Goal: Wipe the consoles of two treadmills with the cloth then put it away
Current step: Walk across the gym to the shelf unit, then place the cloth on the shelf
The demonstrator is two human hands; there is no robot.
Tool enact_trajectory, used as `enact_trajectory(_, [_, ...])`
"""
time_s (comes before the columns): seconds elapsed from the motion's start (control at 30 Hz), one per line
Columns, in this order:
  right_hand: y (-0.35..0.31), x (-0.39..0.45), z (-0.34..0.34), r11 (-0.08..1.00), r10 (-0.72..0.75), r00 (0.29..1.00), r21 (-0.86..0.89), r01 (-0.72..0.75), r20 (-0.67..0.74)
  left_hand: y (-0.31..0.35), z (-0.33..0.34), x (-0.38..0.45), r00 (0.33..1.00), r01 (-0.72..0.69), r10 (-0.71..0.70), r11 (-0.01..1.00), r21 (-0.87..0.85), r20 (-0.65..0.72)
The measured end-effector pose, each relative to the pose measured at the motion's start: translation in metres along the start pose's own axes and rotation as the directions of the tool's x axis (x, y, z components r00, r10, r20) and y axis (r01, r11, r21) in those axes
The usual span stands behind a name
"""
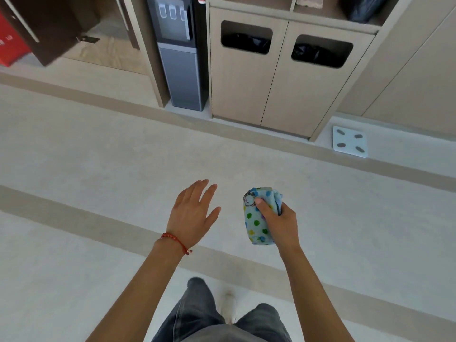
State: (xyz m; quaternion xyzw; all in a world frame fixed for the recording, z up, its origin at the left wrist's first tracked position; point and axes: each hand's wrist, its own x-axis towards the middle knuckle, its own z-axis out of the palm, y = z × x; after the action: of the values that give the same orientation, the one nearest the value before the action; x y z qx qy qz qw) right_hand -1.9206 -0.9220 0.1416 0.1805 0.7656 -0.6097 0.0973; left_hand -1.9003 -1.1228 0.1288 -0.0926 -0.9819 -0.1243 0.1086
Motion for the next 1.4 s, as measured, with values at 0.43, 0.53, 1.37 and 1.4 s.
enact_trajectory(0.43, [-0.114,0.232,0.078,0.999,-0.054,0.998,0.000,0.054,-0.042,-0.120,0.036,0.254,0.997,-0.070,0.070,0.997,0.010,-0.010])
enact_trajectory(0.53, [-0.150,0.282,0.095,0.998,-0.059,0.996,0.009,0.060,-0.063,-0.148,0.036,0.314,0.997,-0.077,0.078,0.997,0.015,-0.009])
enact_trajectory(1.37, [-0.344,0.700,0.108,0.994,-0.097,0.992,0.043,0.101,-0.083,-0.217,0.115,0.757,0.999,-0.054,0.054,0.998,0.009,0.003])
enact_trajectory(1.4, [-0.352,0.712,0.108,0.994,-0.095,0.992,0.044,0.099,-0.085,-0.219,0.117,0.771,0.999,-0.054,0.054,0.999,0.007,0.001])
